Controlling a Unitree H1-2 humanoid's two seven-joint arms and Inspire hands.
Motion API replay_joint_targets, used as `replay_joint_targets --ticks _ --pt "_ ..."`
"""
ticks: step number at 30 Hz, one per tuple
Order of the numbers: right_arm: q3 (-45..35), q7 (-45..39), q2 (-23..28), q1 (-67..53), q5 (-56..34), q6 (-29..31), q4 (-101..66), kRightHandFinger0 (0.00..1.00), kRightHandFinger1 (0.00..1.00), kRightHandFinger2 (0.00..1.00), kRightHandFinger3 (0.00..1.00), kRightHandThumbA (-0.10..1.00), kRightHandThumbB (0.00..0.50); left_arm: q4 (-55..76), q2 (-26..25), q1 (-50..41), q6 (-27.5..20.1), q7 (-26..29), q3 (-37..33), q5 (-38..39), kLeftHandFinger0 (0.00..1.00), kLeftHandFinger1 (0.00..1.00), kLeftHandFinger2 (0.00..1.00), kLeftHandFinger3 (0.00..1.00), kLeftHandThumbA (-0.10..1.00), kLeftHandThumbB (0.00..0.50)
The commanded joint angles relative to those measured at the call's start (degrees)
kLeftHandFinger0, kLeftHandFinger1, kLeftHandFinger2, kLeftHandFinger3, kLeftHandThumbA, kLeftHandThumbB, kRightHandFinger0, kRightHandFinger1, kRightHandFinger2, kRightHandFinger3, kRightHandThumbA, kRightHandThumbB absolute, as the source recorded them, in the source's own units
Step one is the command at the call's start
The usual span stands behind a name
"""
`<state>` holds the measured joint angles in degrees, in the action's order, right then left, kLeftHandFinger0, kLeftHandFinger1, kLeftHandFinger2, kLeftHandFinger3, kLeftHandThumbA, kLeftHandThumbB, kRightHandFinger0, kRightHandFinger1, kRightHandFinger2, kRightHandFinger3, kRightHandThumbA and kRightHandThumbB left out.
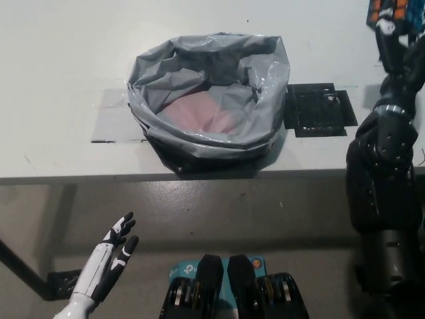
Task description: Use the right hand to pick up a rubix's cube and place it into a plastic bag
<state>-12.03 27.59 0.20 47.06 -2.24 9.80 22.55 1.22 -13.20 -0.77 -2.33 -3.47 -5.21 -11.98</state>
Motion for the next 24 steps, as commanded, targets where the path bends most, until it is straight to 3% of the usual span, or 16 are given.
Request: replay_joint_targets --ticks 1,5,6,7,9,14,18,24 --pt "8.0 -6.1 -2.4 6.7 4.5 -9.5 -19.3 0.00 0.24 0.72 0.83 -0.10 0.114 1.1 -0.5 1.1 -2.7 -0.1 0.4 0.2 1.00 1.00 1.00 1.00 1.00 0.083" --pt "14.0 -8.0 -2.8 5.8 10.3 -12.1 -20.2 0.00 0.28 0.75 0.86 -0.10 0.128 1.1 -0.5 1.1 -2.7 -0.2 0.4 0.4 1.00 1.00 1.00 1.00 1.00 0.080" --pt "15.9 -9.1 -2.7 5.6 11.1 -12.6 -19.8 0.00 0.34 0.82 0.91 -0.10 0.147 0.8 -0.6 1.2 -3.5 -0.1 0.4 0.4 1.00 1.00 1.00 1.00 1.00 0.068" --pt "17.2 -9.8 -2.5 5.4 11.9 -12.6 -18.9 0.02 0.38 0.85 0.93 -0.10 0.134 0.8 -0.6 1.2 -3.4 -0.1 0.4 0.4 1.00 1.00 1.00 1.00 1.00 0.073" --pt "19.8 -10.7 -2.3 5.2 12.9 -12.4 -16.5 0.03 0.42 0.89 0.90 -0.10 0.147 0.9 -0.5 1.2 -3.1 -0.2 0.4 0.5 1.00 1.00 1.00 1.00 1.00 0.071" --pt "24.9 -11.8 -1.3 6.4 15.8 -7.3 -6.8 0.07 0.52 1.00 0.96 -0.10 0.154 1.0 -0.5 1.2 -2.9 -0.3 0.3 0.1 1.00 1.00 1.00 1.00 1.00 0.077" --pt "26.2 -13.3 -1.3 7.7 15.8 -6.7 -1.2 0.06 0.51 1.00 0.95 -0.10 0.125 1.4 -0.7 1.2 -2.7 -0.6 0.3 0.0 1.00 1.00 1.00 1.00 1.00 0.075" --pt "27.2 -11.6 -1.6 9.9 18.0 -1.9 8.6 0.04 0.48 0.94 0.89 -0.10 0.152 1.1 -0.5 1.8 -2.9 -0.7 0.3 0.5 1.00 1.00 1.00 1.00 1.00 0.064"
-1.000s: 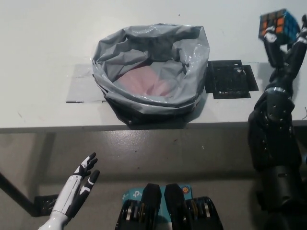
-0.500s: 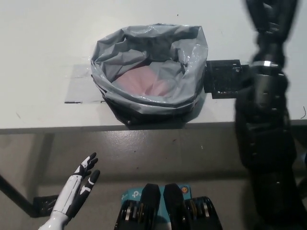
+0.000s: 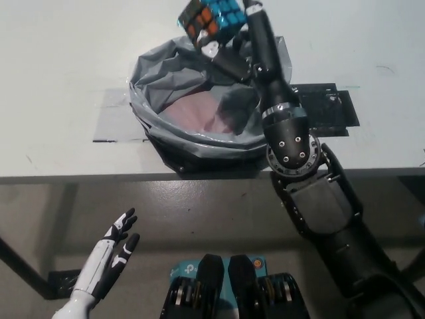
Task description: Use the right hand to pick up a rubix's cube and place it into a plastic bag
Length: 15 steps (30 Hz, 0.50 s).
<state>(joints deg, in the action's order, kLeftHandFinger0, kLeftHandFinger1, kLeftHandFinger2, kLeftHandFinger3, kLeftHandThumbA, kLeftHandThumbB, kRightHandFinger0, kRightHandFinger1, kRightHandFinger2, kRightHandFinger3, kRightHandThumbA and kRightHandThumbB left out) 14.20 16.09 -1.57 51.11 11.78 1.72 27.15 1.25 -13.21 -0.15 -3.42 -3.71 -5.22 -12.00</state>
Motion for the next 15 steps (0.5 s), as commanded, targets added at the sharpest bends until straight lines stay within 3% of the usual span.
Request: replay_joint_targets --ticks 1,5,11,13,14,15 --pt "1.8 0.4 0.2 6.4 5.2 7.4 6.9 0.04 0.48 0.93 0.91 -0.10 0.156 1.1 -0.6 1.3 -1.5 -0.7 0.4 0.7 1.00 1.00 1.00 1.00 1.00 0.076" --pt "3.4 1.0 0.8 7.3 7.7 8.9 11.3 0.00 0.42 0.89 0.98 -0.10 0.154 0.9 -0.7 1.6 -1.4 -0.9 0.4 0.7 1.00 1.00 1.00 1.00 1.00 0.087" --pt "5.0 1.6 1.3 8.9 10.2 11.6 16.9 0.00 0.41 0.86 0.99 -0.10 0.134 0.8 -0.8 2.1 -1.1 -1.2 0.5 0.7 1.00 1.00 1.00 1.00 1.00 0.089" --pt "6.5 0.9 1.6 9.5 12.0 11.0 18.4 0.02 0.46 0.90 0.98 -0.10 0.180 1.1 -0.7 2.1 -1.0 -1.3 0.5 0.8 1.00 1.00 1.00 1.00 1.00 0.084" --pt "7.5 -0.5 2.0 9.6 13.1 9.5 17.8 0.34 0.79 1.00 1.00 0.17 0.339 1.0 -0.7 2.2 -1.1 -1.3 0.5 0.8 1.00 1.00 1.00 1.00 1.00 0.098" --pt "8.8 -2.2 2.5 9.7 14.3 7.8 17.2 0.40 0.79 1.00 1.00 0.25 0.325 0.9 -0.7 2.3 -1.3 -1.3 0.5 0.8 1.00 1.00 1.00 1.00 1.00 0.102"
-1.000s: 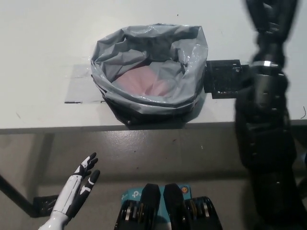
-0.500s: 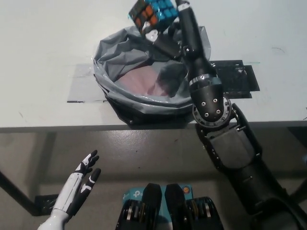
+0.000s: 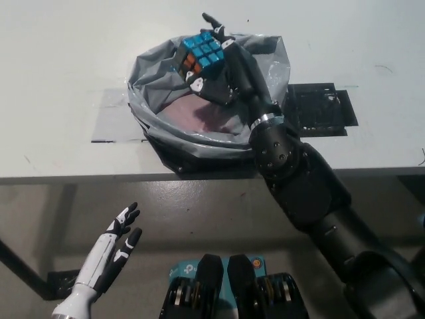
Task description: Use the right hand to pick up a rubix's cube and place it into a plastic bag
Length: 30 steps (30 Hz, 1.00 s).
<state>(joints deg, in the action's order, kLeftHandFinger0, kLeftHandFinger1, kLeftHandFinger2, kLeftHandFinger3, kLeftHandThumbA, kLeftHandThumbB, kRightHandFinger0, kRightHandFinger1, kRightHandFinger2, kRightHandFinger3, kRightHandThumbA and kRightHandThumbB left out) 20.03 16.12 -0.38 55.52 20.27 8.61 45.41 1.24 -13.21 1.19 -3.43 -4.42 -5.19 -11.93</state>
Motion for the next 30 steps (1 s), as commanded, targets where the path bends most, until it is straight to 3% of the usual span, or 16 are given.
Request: replay_joint_targets --ticks 1,2,3,6,12,21,22,26,27,30 --pt "4.1 -6.3 2.1 5.4 5.6 0.2 -2.0 0.87 1.00 1.00 1.00 0.49 0.420 0.5 -0.7 1.1 -1.9 -0.6 0.4 0.9 1.00 1.00 1.00 1.00 1.00 0.092" --pt "4.5 -7.9 2.4 5.4 5.3 0.0 -2.3 1.00 1.00 1.00 1.00 0.53 0.431 0.4 -0.6 1.2 -2.1 -0.6 0.4 0.9 1.00 1.00 1.00 1.00 1.00 0.092" --pt "4.9 -9.4 2.7 5.3 5.0 -0.2 -2.6 1.00 1.00 1.00 1.00 0.58 0.480 0.4 -0.6 1.2 -2.1 -0.6 0.4 0.8 1.00 1.00 1.00 1.00 1.00 0.098" --pt "6.4 -13.3 3.8 4.7 5.2 -2.3 -5.0 1.00 1.00 1.00 1.00 0.66 0.500 0.8 -0.7 1.4 -1.7 -0.7 0.2 0.6 1.00 1.00 1.00 1.00 1.00 0.104" --pt "7.0 -14.3 4.4 4.4 6.7 -3.7 -6.2 1.00 1.00 1.00 1.00 0.72 0.500 1.1 -0.9 1.8 -1.1 -0.9 0.3 0.5 1.00 1.00 1.00 1.00 1.00 0.097" --pt "3.9 -15.6 6.2 4.5 6.5 -4.8 -14.4 1.00 1.00 1.00 1.00 0.91 0.500 1.1 -0.8 1.7 -1.5 -1.2 0.4 0.8 1.00 1.00 1.00 1.00 1.00 0.099" --pt "2.5 -15.8 6.7 4.8 5.7 -5.0 -18.2 1.00 1.00 1.00 1.00 0.94 0.500 1.2 -0.9 1.8 -1.4 -1.3 0.4 0.8 1.00 1.00 1.00 1.00 1.00 0.092" --pt "-4.2 -15.1 7.3 5.9 0.9 -5.0 -29.8 1.00 1.00 1.00 1.00 0.87 0.452 0.8 -1.0 2.4 -1.3 -1.1 0.3 0.0 1.00 1.00 1.00 1.00 1.00 0.098" --pt "-6.9 -16.0 7.9 6.8 -1.1 -7.1 -35.5 1.00 1.00 1.00 1.00 0.98 0.468 0.8 -0.9 2.5 -1.3 -0.8 0.4 -0.4 1.00 1.00 1.00 1.00 1.00 0.107" --pt "-12.3 -16.9 9.9 8.6 -4.6 -9.9 -46.2 1.00 1.00 1.00 1.00 1.00 0.428 0.7 -0.9 3.0 -1.2 -0.6 0.5 -0.6 1.00 1.00 1.00 1.00 1.00 0.115"
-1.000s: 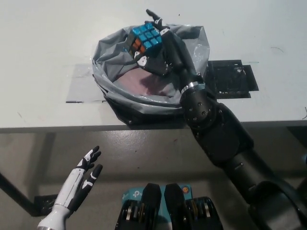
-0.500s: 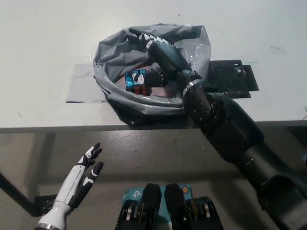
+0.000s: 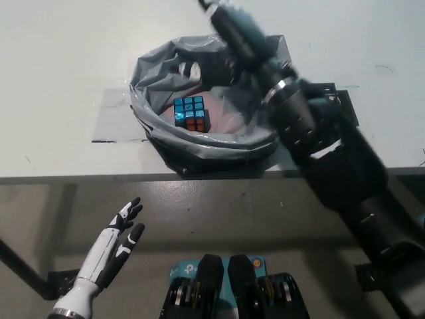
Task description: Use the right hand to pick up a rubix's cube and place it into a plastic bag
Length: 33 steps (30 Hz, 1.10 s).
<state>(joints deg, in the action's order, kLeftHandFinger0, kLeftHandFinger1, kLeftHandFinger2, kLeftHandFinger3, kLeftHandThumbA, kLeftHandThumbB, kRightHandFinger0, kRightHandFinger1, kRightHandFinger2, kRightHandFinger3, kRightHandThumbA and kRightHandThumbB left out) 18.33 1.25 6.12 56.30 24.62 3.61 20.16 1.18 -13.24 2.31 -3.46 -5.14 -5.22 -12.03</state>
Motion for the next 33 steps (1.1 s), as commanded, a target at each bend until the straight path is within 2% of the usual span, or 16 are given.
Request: replay_joint_targets --ticks 1,2,6,9,12,16,17,18,20,21,23,25,26,29,31,33 --pt "-10.6 -2.0 3.4 7.8 -8.9 -4.9 -20.9 1.00 1.00 1.00 1.00 1.00 0.425 0.7 -0.9 1.9 -1.2 0.2 0.5 -0.5 1.00 1.00 1.00 1.00 1.00 0.115" --pt "-13.0 -2.7 5.1 7.8 -9.9 -7.2 -27.2 1.00 1.00 1.00 1.00 1.00 0.454 0.6 -0.6 2.3 -1.3 0.2 0.6 -0.3 1.00 1.00 1.00 1.00 1.00 0.109" --pt "-17.1 -2.7 8.3 5.5 -10.8 -8.3 -37.4 1.00 1.00 1.00 1.00 1.00 0.438 0.1 -0.4 3.6 -1.4 0.4 1.0 0.2 1.00 1.00 1.00 1.00 1.00 0.091" --pt "-21.1 -2.0 11.0 0.6 -12.9 -7.9 -44.2 1.00 1.00 1.00 1.00 1.00 0.457 0.4 -0.8 4.7 -0.8 0.4 1.4 0.4 1.00 1.00 1.00 1.00 1.00 0.073" --pt "-23.9 -2.7 13.3 -5.3 -15.2 -9.4 -50.0 1.00 1.00 1.00 1.00 1.00 0.413 0.3 -0.9 5.6 -0.4 0.4 1.8 0.7 1.00 1.00 1.00 1.00 1.00 0.075" --pt "-26.9 -2.2 14.2 -14.8 -20.0 -9.8 -56.6 1.00 1.00 1.00 1.00 1.00 0.398 -0.3 -1.0 6.2 -0.7 0.3 2.1 1.3 1.00 1.00 1.00 1.00 1.00 0.088" --pt "-27.2 -2.0 14.4 -16.3 -19.4 -9.1 -57.3 1.00 1.00 1.00 1.00 1.00 0.405 -0.4 -0.9 6.3 -0.8 0.3 2.2 1.4 1.00 1.00 1.00 1.00 1.00 0.081" --pt "-27.8 -1.4 14.4 -19.6 -19.6 -7.4 -58.6 1.00 1.00 1.00 1.00 1.00 0.373 -0.1 -0.9 6.3 0.0 0.1 2.3 1.7 1.00 1.00 1.00 1.00 1.00 0.070" --pt "-28.6 -0.5 14.4 -25.6 -20.2 -4.6 -61.0 1.00 1.00 1.00 1.00 1.00 0.374 0.1 -1.0 6.3 0.6 0.1 2.5 1.6 1.00 1.00 1.00 1.00 1.00 0.063" --pt "-28.6 -0.3 14.0 -27.9 -20.6 -3.7 -62.1 1.00 1.00 1.00 1.00 1.00 0.367 0.1 -1.1 6.4 0.7 0.1 2.5 1.5 1.00 1.00 1.00 1.00 1.00 0.063" --pt "-27.0 1.1 10.5 -36.4 -20.4 -1.6 -66.4 1.00 1.00 1.00 1.00 1.00 0.420 -0.6 -1.5 6.5 0.3 0.3 2.7 1.3 1.00 1.00 1.00 1.00 1.00 0.082" --pt "-25.9 1.5 8.7 -40.6 -19.6 0.2 -67.5 1.00 1.00 1.00 1.00 1.00 0.414 -1.0 -1.7 6.5 -0.1 0.4 2.7 1.0 1.00 1.00 1.00 1.00 1.00 0.084" --pt "-25.2 1.9 7.6 -43.4 -19.0 2.5 -66.9 1.00 1.00 1.00 1.00 1.00 0.430 -1.2 -1.7 6.4 -0.3 0.4 2.7 0.9 1.00 1.00 1.00 1.00 1.00 0.091" --pt "-22.0 2.5 3.5 -51.3 -17.4 6.3 -64.1 1.00 1.00 1.00 1.00 1.00 0.329 -1.7 -1.7 5.6 -0.8 0.4 2.9 1.1 1.00 1.00 1.00 1.00 1.00 0.101" --pt "-20.7 2.0 2.0 -53.7 -19.3 6.2 -62.4 1.00 1.00 1.00 1.00 1.00 0.321 -1.9 -1.6 5.2 -0.9 0.2 3.1 1.6 1.00 1.00 1.00 1.00 1.00 0.109" --pt "-20.1 1.5 1.8 -54.3 -19.5 7.2 -60.6 1.00 1.00 1.00 1.00 1.00 0.285 -2.0 -1.6 4.9 -0.9 0.2 3.1 1.5 1.00 1.00 1.00 1.00 1.00 0.101"
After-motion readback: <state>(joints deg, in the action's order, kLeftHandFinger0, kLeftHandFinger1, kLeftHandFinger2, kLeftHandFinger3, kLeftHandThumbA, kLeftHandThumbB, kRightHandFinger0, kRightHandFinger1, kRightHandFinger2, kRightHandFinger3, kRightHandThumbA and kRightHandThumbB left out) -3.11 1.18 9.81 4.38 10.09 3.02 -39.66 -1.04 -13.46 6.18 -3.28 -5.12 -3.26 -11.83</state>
